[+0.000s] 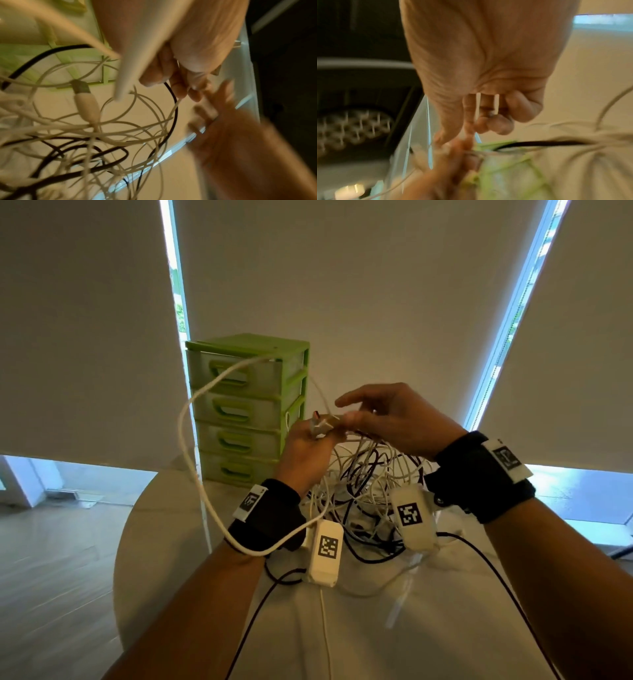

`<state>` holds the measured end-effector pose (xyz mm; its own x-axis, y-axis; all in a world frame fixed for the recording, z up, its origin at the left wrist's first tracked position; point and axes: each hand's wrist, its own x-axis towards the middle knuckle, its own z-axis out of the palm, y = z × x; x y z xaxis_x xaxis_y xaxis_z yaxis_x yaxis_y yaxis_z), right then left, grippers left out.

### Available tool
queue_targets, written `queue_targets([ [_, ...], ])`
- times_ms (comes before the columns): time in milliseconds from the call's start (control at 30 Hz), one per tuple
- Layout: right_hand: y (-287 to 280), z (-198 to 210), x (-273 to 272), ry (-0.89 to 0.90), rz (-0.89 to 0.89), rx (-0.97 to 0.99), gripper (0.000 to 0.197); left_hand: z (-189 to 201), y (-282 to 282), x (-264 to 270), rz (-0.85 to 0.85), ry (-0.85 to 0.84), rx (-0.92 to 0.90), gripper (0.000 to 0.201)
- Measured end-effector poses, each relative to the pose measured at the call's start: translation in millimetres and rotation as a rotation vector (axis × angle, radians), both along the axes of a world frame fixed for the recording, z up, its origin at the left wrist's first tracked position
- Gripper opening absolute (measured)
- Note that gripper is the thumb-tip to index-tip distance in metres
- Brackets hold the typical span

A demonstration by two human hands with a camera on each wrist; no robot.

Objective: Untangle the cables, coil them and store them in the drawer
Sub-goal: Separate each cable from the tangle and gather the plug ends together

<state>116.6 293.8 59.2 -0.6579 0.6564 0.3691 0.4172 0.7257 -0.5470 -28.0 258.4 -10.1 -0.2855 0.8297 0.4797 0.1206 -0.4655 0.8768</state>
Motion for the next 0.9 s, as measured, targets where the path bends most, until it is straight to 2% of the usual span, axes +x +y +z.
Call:
queue_targets([
  [67,13,-14,5,-0.250,-0.162,0.073,0.035,0,4,-8,0.004,-0.127,0.021,0.023],
  [100,20,-21,9,-0.295,-0.234,0.071,0.033,-1,5,-12,-0.007,-0.204,0.032,0.026],
  [300,62,-47,39,-0.165,-0.648,-0.004,0.023,4,6,-41,-0.054,-0.568,0.127,0.032],
  [367,65,-51,44,-0.138,-0.720,-0.005,0.029,6,6,-53,-0.103,-0.625,0.143,0.032],
  [400,63,-52,43,-0.127,-0.693,0.010,0.037,5,6,-55,-0.107,-0.613,0.137,0.031],
  [467,50,-47,28,-0.094,-0.516,0.063,0.049,3,7,-49,-0.105,-0.537,0.119,0.029],
  [533,32,-39,6,-0.109,-0.333,0.130,0.040,2,5,-40,-0.138,-0.488,0.116,0.028],
  [600,21,-31,-10,-0.141,-0.265,0.145,0.018,5,0,-36,-0.181,-0.481,0.147,0.027],
  [667,14,-24,-14,-0.075,-0.211,0.077,0.017,6,-3,-38,-0.206,-0.467,0.182,0.019],
  [700,10,-20,-14,-0.032,-0.166,0.034,0.018,7,-4,-37,-0.204,-0.427,0.181,0.014],
  [800,-9,-6,-11,0.091,0.024,-0.095,0.021,-1,-5,-22,-0.171,-0.176,0.039,0.021],
  [867,-15,2,-6,0.181,0.055,-0.134,0.021,-4,-6,-6,-0.193,-0.035,-0.070,0.008],
  [900,-17,5,-2,0.222,0.046,-0.150,0.021,-4,-7,-1,-0.191,0.002,-0.106,0.020],
])
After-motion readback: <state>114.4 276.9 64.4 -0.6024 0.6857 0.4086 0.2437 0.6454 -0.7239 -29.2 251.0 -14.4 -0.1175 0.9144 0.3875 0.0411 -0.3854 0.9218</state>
